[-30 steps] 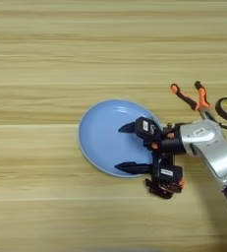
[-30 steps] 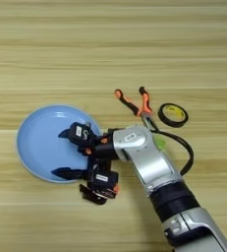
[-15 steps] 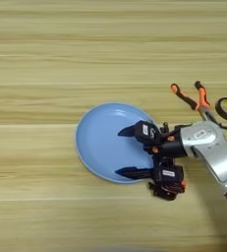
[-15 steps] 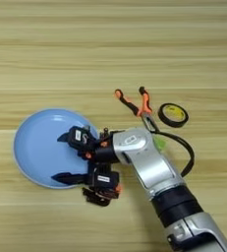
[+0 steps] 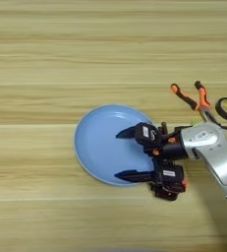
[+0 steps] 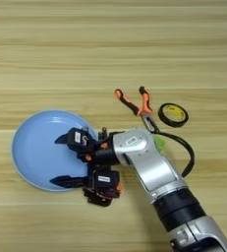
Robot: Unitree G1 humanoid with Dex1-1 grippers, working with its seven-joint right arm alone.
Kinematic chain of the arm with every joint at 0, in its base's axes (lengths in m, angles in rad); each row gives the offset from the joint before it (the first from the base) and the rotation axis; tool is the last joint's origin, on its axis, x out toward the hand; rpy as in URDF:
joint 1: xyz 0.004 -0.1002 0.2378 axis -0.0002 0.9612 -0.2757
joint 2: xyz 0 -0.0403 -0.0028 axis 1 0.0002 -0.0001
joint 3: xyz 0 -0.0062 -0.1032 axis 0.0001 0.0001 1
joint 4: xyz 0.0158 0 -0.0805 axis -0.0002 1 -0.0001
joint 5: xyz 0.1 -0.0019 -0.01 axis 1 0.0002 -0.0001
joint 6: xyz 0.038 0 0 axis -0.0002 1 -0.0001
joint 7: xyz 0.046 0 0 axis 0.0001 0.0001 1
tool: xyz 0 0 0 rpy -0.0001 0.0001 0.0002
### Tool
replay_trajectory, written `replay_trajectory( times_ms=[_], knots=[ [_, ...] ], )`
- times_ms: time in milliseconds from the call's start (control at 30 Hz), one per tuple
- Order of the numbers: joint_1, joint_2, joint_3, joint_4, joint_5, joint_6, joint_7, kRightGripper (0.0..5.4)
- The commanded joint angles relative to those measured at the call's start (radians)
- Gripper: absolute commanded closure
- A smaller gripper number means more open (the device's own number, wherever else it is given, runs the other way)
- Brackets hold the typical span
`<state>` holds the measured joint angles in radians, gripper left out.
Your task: Move the objects on the table
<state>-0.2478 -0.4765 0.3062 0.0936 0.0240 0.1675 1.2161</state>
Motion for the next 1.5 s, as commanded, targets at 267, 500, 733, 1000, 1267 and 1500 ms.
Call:
replay_trajectory(
  times_ms=[267, 500, 733, 1000, 1267, 1500],
  knots=[
    [-0.042, -0.033, -0.029, -0.071, 0.03, 0.0, -0.001, 0.03],
    [-0.036, -0.04, -0.029, -0.091, 0.04, 0.004, 0.004, 0.03],
    [-0.032, -0.043, -0.027, -0.098, 0.042, 0.006, 0.004, 0.03],
    [-0.034, -0.043, -0.029, -0.097, 0.045, 0.009, 0.004, 0.03],
    [-0.034, -0.043, -0.029, -0.096, 0.044, 0.01, 0.003, 0.03],
    [-0.033, -0.046, -0.032, -0.103, 0.054, 0.013, 0.014, 0.03]
  ],
)
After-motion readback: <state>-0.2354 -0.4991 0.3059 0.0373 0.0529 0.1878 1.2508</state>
